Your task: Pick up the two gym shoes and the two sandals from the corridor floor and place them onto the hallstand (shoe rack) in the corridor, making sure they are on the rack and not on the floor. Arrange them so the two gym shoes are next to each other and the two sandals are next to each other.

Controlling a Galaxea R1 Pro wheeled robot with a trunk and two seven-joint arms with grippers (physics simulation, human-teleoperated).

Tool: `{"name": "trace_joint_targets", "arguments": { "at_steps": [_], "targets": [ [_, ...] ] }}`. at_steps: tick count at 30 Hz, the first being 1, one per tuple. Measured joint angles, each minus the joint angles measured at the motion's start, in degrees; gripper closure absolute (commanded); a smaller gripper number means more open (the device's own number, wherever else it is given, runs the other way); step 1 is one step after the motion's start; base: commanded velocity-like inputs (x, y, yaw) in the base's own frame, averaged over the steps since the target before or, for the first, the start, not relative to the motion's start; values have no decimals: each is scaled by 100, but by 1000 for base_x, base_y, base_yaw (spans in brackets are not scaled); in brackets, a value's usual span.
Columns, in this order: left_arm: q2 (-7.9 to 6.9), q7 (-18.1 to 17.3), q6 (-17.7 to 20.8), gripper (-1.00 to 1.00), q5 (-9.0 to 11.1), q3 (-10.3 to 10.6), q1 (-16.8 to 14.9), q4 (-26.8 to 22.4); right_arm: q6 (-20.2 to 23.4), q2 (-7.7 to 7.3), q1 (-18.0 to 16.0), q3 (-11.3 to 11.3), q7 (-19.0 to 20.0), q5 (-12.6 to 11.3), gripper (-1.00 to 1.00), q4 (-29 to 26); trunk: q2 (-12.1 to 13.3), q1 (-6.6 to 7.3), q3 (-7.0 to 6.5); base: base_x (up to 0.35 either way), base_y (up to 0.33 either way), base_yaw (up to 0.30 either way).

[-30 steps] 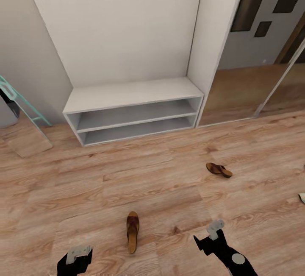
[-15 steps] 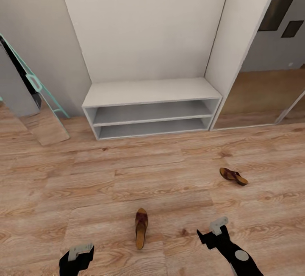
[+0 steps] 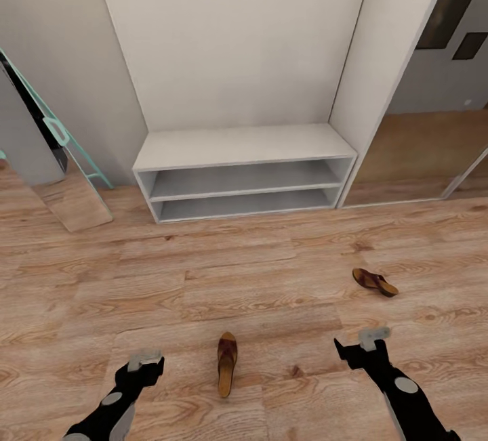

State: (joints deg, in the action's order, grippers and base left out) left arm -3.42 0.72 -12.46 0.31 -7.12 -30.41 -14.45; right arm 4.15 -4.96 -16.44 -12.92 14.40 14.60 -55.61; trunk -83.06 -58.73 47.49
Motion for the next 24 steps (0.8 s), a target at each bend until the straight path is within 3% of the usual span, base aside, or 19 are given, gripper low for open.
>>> {"name": "trace_joint_targets", "arguments": {
  "at_steps": [4,6,9,15,24],
  "targets": [
    [37,-12,427,-100,-16,20,-181,-18,707,3,-18,-32,-1,-29,-100,-511,0,0,0,0,0,1],
    [41,-8,636,-100,-49,43,-296,-119,1359,6,-41,-45,-4,-42,-100,-1110,0,0,0,0,0,0],
    [45,-8,698,-100,-54,49,-305,-157,1620,11,-55,-54,1,-46,-100,-1465,0,0,0,0,0,0],
    [69,-23,721,-100,-46,32,-283,-171,1745,37,-63,-54,8,-48,-100,-1755,0,0,0,1,0,0],
    [335,14,671,-100,-58,23,-249,-171,1810,62,-66,-59,3,-46,-100,-1913,0,1,1,73,-143,0]
  ]
}}
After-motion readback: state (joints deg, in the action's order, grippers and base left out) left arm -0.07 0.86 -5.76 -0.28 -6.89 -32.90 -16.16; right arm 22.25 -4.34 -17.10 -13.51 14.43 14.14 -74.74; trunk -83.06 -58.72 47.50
